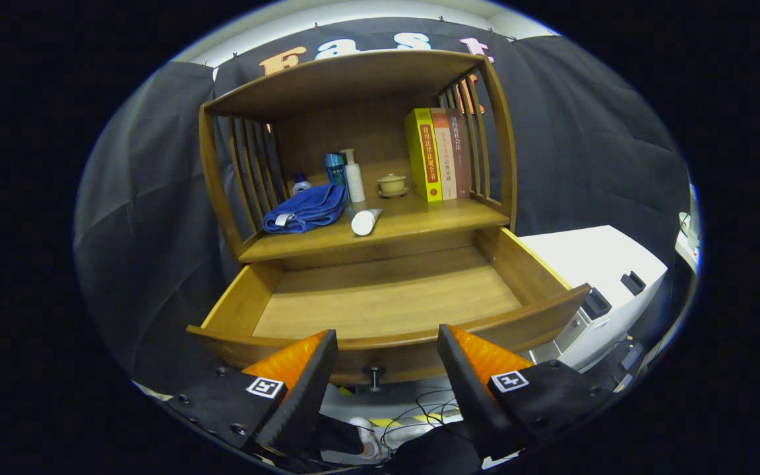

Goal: Pull open the drawer, take out the items inside it, and place them on the countertop above the cabinet.

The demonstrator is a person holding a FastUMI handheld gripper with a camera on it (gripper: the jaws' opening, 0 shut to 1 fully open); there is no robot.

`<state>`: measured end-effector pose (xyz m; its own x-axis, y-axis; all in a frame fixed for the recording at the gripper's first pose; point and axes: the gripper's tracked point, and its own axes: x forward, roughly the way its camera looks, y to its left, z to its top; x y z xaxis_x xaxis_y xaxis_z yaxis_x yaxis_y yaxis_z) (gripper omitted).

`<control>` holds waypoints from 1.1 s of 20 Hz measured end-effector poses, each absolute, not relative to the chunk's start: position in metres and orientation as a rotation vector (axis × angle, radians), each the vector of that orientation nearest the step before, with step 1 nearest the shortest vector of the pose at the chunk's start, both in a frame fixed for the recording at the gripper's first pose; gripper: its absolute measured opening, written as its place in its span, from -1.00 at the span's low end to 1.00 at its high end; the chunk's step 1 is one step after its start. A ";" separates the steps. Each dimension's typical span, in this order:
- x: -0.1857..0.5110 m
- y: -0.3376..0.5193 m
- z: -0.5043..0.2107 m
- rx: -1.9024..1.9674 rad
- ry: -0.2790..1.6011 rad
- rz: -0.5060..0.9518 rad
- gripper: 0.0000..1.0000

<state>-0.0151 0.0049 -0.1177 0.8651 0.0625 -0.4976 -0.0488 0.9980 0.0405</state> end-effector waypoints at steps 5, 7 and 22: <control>-0.016 0.014 -0.151 0.014 0.551 0.076 0.97; -0.012 0.013 -0.161 -0.012 0.549 0.073 0.97; 0.003 0.014 -0.164 -0.058 0.497 0.052 0.98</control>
<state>0.0028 0.0137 -0.1637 0.8779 0.0354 -0.4776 -0.0637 0.9970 -0.0432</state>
